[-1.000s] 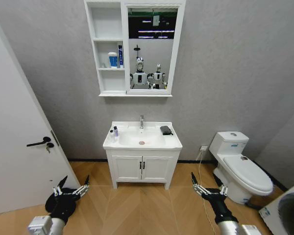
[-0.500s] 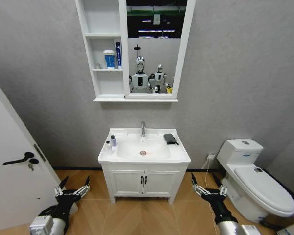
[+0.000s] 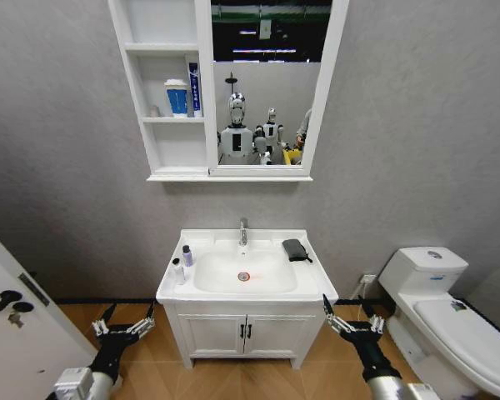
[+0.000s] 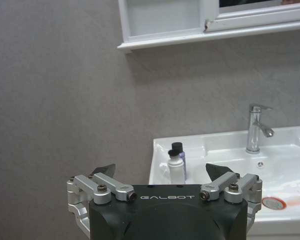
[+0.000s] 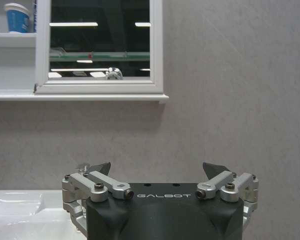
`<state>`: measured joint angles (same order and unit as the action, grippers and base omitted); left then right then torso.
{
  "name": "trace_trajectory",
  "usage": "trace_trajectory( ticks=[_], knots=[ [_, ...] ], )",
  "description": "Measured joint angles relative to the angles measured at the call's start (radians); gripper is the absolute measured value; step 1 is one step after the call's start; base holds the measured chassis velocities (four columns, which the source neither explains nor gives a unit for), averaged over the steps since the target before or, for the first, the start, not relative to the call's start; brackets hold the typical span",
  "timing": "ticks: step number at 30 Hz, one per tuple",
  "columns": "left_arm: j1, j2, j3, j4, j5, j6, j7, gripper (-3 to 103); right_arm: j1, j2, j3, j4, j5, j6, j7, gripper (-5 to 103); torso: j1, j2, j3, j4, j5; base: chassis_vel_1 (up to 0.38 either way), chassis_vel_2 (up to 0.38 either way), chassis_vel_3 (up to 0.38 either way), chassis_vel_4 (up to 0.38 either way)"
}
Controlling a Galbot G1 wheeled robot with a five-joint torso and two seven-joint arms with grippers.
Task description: Move facial cleanser and shampoo from washbasin to cabinet, then wipe washbasin with towel.
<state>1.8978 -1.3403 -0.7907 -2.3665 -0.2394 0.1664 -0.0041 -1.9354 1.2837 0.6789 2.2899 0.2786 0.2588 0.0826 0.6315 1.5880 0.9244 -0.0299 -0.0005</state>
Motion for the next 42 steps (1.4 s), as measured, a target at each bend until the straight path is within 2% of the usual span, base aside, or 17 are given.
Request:
trace_trajectory(
  ticks=[1,3,7,9,13,15,22,24,32,37,42],
  knots=[
    [-0.029,0.048,0.017,0.042,-0.007,-0.005,0.004,99,-0.002,-0.004,0.003,-0.007,-0.029,0.015,-0.007,100,0.0,0.0,0.0,0.0001,-0.0001,0.043,-0.027,-0.005,0.058],
    [-0.082,0.102,0.042,0.094,-0.032,-0.006,0.003,99,-0.012,-0.008,0.004,-0.008,-0.037,0.02,-0.013,100,0.0,0.0,0.0,-0.0003,-0.0001,0.021,-0.017,-0.014,0.029],
    [-0.167,0.155,0.084,0.156,-0.077,0.004,-0.008,99,-0.027,-0.011,0.006,-0.012,-0.047,0.03,-0.023,100,0.0,0.0,0.0,-0.0004,-0.0004,0.0,0.0,0.0,0.0],
    [-0.279,0.208,0.152,0.241,-0.125,0.017,-0.022,99,-0.038,-0.011,0.011,-0.024,-0.067,0.042,-0.023,100,0.001,0.0,0.0,-0.0005,-0.0003,0.0,0.0,0.0,0.0],
    [-0.356,0.236,0.211,0.311,-0.149,0.02,-0.025,99,-0.047,-0.01,0.017,-0.029,-0.069,0.045,-0.021,100,0.001,-0.001,0.0,-0.0005,-0.0002,0.0,0.0,0.0,0.0],
    [-0.433,0.252,0.277,0.388,-0.169,0.023,-0.036,99,-0.059,-0.006,0.023,-0.033,-0.068,0.045,-0.019,100,0.001,0.0,0.0,-0.0004,-0.0002,0.0,0.0,0.0,0.0],
    [-0.578,0.244,0.385,0.543,-0.155,0.033,-0.074,99,-0.07,0.005,0.026,-0.052,-0.065,0.046,-0.024,100,0.001,0.0,0.0,-0.0003,-0.0002,0.0,0.0,0.0,0.0],
    [-0.647,0.232,0.414,0.627,-0.117,0.034,-0.099,99,-0.075,0.011,0.025,-0.057,-0.063,0.048,-0.025,100,0.001,0.0,0.0,-0.0004,-0.0003,0.0,0.0,0.0,0.0],
    [-0.759,0.22,0.451,0.736,-0.126,0.03,-0.11,98,-0.082,0.012,0.024,-0.076,-0.06,0.052,-0.028,100,0.001,-0.001,0.0,-0.0002,0.0,0.0,0.0,0.0,0.0],
    [-0.83,0.212,0.475,0.803,-0.177,0.025,-0.128,98,-0.089,0.009,0.023,-0.078,-0.054,0.052,-0.028,100,0.001,0.0,0.0,-0.0004,-0.0001,0.0,0.0,0.0,0.0],
    [-0.881,0.202,0.486,0.86,-0.184,0.024,-0.125,97,-0.094,0.005,0.026,-0.078,-0.047,0.052,-0.028,100,0.001,0.0,0.0,-0.0002,-0.0001,0.0,0.0,0.0,0.0]
  ],
)
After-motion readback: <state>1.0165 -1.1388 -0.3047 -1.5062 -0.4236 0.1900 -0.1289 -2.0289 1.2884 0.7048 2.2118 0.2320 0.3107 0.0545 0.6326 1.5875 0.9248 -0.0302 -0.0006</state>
